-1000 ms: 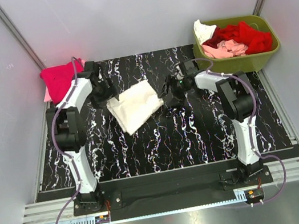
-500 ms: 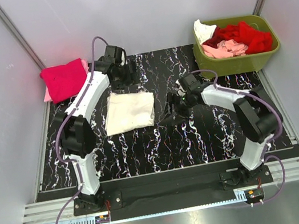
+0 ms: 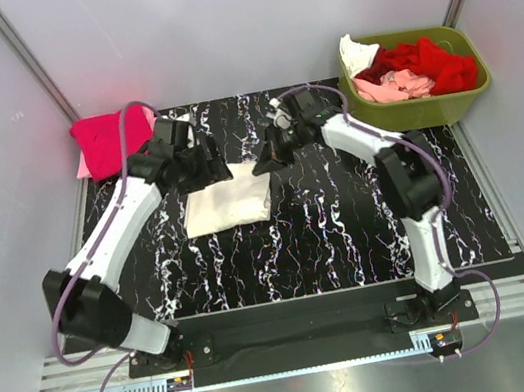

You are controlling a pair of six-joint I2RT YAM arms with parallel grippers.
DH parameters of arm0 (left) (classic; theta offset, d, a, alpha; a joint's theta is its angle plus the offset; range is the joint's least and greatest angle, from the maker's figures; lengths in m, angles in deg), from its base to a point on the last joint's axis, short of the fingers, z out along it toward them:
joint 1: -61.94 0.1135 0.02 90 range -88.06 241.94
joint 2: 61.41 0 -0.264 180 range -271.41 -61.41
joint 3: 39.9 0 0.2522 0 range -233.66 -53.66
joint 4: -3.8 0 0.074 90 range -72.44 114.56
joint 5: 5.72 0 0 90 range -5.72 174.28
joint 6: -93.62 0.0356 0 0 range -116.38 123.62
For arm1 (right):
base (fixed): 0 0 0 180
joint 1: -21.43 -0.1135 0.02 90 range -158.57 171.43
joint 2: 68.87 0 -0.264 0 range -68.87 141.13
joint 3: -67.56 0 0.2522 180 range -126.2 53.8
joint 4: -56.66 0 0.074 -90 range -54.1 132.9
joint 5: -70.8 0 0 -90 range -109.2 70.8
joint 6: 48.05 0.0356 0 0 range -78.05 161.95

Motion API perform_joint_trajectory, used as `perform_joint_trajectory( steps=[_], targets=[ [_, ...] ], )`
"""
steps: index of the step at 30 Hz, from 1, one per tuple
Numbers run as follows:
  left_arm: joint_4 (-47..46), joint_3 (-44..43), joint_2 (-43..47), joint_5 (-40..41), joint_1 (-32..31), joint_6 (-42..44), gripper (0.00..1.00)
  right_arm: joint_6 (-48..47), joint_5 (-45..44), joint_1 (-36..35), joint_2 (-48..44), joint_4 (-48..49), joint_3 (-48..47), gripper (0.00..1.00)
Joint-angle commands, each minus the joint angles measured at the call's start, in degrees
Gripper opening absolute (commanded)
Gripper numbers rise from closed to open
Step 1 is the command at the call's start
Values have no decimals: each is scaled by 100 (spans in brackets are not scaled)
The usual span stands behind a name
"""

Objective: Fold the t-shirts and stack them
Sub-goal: Fold the tshirt

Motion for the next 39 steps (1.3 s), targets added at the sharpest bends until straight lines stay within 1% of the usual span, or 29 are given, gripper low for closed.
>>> perform_joint_trajectory(
  steps=[1,2,3,5,6,8,9,12,13,15,16,17,18,22,23,25,26,29,31,32,34,35,39],
  targets=[
    [-388,401,402,42,-68,-168,81,-107,602,45,924,-165,-1031,13],
    [-327,436,438,68,-68,-151,81,-63,629,45,1153,-156,-1530,12],
    [-300,506,490,103,-77,-142,80,-19,681,80,1607,-156,-1770,12],
    [-265,551,526,95,-86,-133,80,121,752,150,2067,-148,-2410,11],
    [-256,586,526,86,-129,-133,80,244,796,229,2495,-95,-2588,11],
    [-247,586,499,86,-191,-124,80,332,884,317,2902,-95,-3087,10],
    [-247,578,447,95,-208,-124,80,341,910,335,3296,-138,-3265,8],
    [-282,525,289,86,-305,-142,79,342,911,405,3781,-376,-3714,7],
    [-317,516,245,78,-349,-168,79,376,902,423,3826,-333,-3723,7],
    [-492,551,113,95,-393,-220,73,420,867,440,3879,-253,-3627,7],
    [-597,595,69,104,-437,-264,68,499,858,440,3880,-157,-3583,7],
    [-842,656,-10,86,-455,-308,59,535,892,466,3897,-95,-3539,7],
    [-992,787,-45,78,-463,-413,56,552,875,475,3871,-60,-3513,7],
    [-1608,973,-396,-19,-551,-599,50,719,893,511,3766,334,-3223,8],
    [-1740,929,-623,33,-586,-599,49,754,884,528,3739,397,-3083,8],
    [-1793,850,-914,42,-691,-625,45,912,919,546,3678,668,-2959,8],
    [-1837,833,-1211,42,-727,-625,43,974,997,572,3678,766,-2837,8],
    [-1969,999,-1713,165,-929,-695,42,1281,1138,669,3634,1249,-2556,8],
    [-2118,1358,-1925,113,-965,-853,40,1448,1156,721,3642,1407,-2493,8],
    [-2336,1638,-2048,60,-973,-906,39,1466,1156,730,3660,1434,-2493,8],
    [-2566,1868,-2076,-2,-1035,-1047,38,1502,1139,739,3712,1373,-2563,8],
    [-2584,2043,-2050,33,-1070,-1064,38,1510,1148,730,3730,1356,-2598,8],
    [-2629,2300,-1918,139,-1219,-1126,38,1528,1139,748,3783,1329,-2616,8]
  ],
)
